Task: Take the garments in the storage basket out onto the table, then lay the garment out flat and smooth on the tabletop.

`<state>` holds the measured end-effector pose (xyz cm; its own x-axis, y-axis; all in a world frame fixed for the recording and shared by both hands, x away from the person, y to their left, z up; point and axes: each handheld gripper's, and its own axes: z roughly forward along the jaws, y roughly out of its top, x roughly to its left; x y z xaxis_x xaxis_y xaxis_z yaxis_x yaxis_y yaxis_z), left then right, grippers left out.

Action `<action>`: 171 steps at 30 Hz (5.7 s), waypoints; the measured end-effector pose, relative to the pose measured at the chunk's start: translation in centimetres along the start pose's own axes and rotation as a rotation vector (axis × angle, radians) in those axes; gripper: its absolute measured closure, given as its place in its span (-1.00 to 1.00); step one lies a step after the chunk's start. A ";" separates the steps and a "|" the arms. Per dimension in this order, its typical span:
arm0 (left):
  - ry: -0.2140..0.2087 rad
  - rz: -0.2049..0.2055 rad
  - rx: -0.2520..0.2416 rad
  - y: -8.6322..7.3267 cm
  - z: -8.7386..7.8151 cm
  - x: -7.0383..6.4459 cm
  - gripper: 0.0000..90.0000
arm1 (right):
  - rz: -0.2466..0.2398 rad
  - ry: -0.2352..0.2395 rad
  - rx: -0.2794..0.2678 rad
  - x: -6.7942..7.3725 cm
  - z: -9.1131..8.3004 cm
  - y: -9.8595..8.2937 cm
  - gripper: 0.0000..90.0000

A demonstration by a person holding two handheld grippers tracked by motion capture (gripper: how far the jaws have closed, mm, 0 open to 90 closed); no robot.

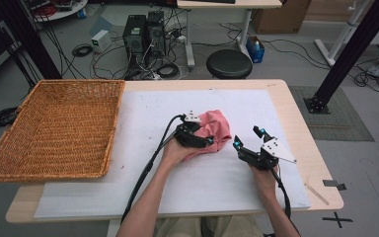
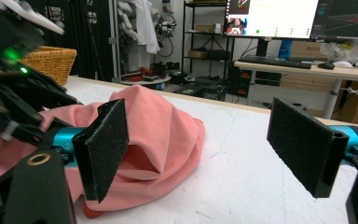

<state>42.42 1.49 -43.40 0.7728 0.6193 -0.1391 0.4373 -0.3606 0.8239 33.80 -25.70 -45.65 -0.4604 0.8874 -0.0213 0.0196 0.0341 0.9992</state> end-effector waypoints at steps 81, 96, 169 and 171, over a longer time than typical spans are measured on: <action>0.136 -0.090 0.049 -9.2 -13.4 -0.4 0.75 | -0.147 0.292 0.599 2.1 7.9 1.0 0.87; 0.043 -0.055 -0.037 -7.6 -13.7 -1.5 0.25 | -0.108 0.101 0.626 -3.1 5.3 2.2 0.59; 0.119 -0.085 -0.019 -5.3 -11.1 0.0 0.21 | -0.046 0.005 0.590 -5.3 5.1 3.1 0.89; 0.106 -0.080 -0.016 -5.1 -10.6 -0.1 0.18 | -0.028 0.004 0.595 -6.3 4.5 3.0 0.72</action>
<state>35.24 10.61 -41.74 0.6824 0.7160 -0.1472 0.4876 -0.2958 0.8214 40.75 -29.12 -42.69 -0.4717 0.8806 -0.0460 0.5007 0.3104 0.8081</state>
